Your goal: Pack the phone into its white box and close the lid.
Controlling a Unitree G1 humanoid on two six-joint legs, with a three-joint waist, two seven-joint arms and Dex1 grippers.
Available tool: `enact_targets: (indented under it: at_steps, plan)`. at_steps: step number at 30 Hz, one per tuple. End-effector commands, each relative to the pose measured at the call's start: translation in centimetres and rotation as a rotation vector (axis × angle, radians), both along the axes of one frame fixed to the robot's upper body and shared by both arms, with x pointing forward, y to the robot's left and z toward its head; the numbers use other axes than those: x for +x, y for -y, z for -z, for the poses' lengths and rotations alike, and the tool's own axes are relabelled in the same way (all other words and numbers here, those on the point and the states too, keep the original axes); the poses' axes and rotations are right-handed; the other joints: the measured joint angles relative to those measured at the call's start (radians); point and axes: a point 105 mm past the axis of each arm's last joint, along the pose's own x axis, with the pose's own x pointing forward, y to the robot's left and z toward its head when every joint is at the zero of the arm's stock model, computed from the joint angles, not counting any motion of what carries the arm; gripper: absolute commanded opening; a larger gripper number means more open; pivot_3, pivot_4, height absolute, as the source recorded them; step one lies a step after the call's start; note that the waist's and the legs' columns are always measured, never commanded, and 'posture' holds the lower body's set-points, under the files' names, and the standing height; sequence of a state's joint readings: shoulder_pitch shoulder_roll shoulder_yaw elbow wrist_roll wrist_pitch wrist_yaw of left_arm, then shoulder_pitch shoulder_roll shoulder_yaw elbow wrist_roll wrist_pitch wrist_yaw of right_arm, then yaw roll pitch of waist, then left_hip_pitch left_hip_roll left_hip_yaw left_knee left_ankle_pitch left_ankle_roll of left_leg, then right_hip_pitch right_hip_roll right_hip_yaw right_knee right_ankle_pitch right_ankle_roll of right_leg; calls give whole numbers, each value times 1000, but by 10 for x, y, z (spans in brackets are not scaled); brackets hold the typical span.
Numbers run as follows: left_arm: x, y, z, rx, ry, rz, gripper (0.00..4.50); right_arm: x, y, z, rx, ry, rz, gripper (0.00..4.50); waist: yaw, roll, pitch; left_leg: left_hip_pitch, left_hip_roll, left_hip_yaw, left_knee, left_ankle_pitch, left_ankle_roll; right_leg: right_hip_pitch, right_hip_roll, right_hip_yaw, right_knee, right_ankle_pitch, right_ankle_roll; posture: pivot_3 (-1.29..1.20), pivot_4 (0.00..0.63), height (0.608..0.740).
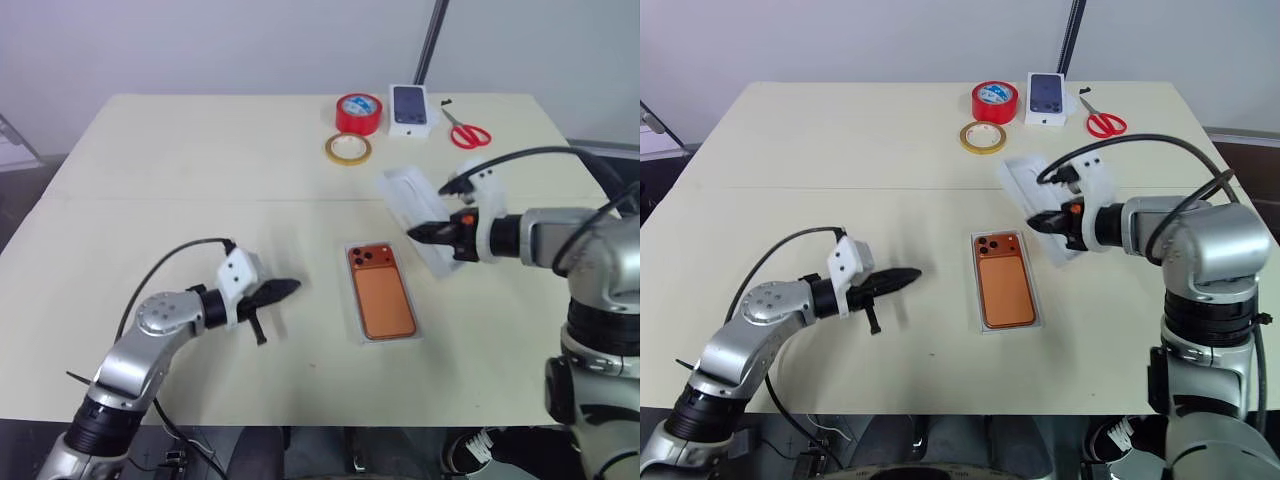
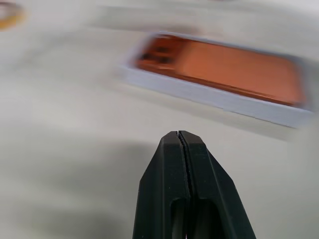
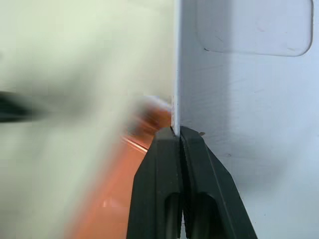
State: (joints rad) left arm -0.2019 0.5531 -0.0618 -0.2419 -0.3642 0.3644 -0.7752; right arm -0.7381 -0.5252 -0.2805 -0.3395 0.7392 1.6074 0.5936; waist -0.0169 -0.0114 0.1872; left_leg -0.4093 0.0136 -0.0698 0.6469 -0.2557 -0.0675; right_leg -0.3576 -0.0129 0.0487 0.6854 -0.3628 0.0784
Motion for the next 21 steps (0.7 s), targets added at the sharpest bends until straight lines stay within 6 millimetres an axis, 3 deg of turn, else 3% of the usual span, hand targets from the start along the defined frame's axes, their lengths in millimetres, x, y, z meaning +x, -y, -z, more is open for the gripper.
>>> enact_targets:
  at_steps: [1,4,10,14,17,21]
  plan:
    - [16,-12,-14,-23,59,-71,0,-20,-36,-21,187,-6,-174,65,-1,0,0,0,0,0,0,0,0,0,0,0,0,0,0,0,150,740]
    - [22,-14,-15,-7,73,-75,0,-38,-61,-26,343,-113,-175,65,0,0,1,-1,0,1,1,0,1,-1,-1,0,0,0,0,0,150,740]
    - [29,-7,-18,-3,97,-50,0,-54,-100,4,530,-297,42,65,-15,-1,1,-1,1,3,2,-1,3,-2,-1,2,1,0,0,0,150,740]
    - [30,2,-20,-12,101,-28,0,-61,-103,31,540,-451,217,65,-23,-1,0,-2,1,3,2,-1,3,-3,0,2,2,0,0,0,150,740]
    - [29,19,-18,-17,86,26,0,-52,-85,50,480,-485,320,65,-23,-1,0,-2,1,3,2,-1,3,-3,0,2,2,0,0,0,150,740]
    - [22,44,-12,-13,44,117,0,-37,-71,36,445,-390,307,1871,-26,-1,0,-1,1,4,2,-1,3,-3,1,2,2,0,0,0,150,740]
